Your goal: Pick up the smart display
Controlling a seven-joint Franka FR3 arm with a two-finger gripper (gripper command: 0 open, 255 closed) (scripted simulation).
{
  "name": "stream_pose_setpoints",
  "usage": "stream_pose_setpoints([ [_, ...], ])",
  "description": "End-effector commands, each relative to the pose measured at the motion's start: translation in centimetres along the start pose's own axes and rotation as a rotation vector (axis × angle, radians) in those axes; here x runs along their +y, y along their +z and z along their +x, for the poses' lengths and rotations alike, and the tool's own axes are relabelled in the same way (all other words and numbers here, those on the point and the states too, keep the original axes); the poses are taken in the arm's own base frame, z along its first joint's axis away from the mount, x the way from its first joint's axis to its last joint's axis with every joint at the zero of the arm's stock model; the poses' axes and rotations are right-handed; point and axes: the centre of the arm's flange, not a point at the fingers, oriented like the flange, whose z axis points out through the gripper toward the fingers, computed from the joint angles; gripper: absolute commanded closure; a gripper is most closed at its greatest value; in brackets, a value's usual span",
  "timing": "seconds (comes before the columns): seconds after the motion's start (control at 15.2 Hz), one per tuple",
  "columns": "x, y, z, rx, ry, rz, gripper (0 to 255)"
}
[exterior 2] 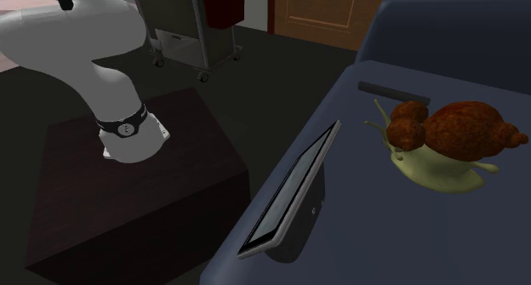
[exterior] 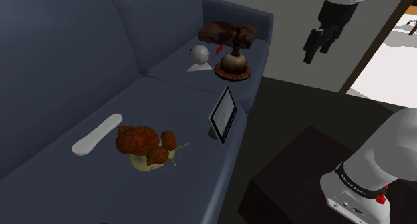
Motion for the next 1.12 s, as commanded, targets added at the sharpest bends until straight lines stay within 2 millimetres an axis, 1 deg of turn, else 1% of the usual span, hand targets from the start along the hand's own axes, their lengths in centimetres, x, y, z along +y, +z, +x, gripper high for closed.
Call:
stream_pose_setpoints([
  [0.0, 0.0, 0.0, 0.0, 0.000, 0.000, 0.000, 0],
  [0.26, -5.6, 1.3, 0.7, -0.036, 0.120, -0.035, 0],
  [0.53, -11.1, 2.9, 2.0, -0.072, 0.240, -0.070, 0],
  [0.79, -16.3, 4.7, 3.8, -0.108, 0.360, -0.105, 0],
  [1.06, -21.1, 6.8, 6.2, -0.144, 0.481, -0.140, 0],
])
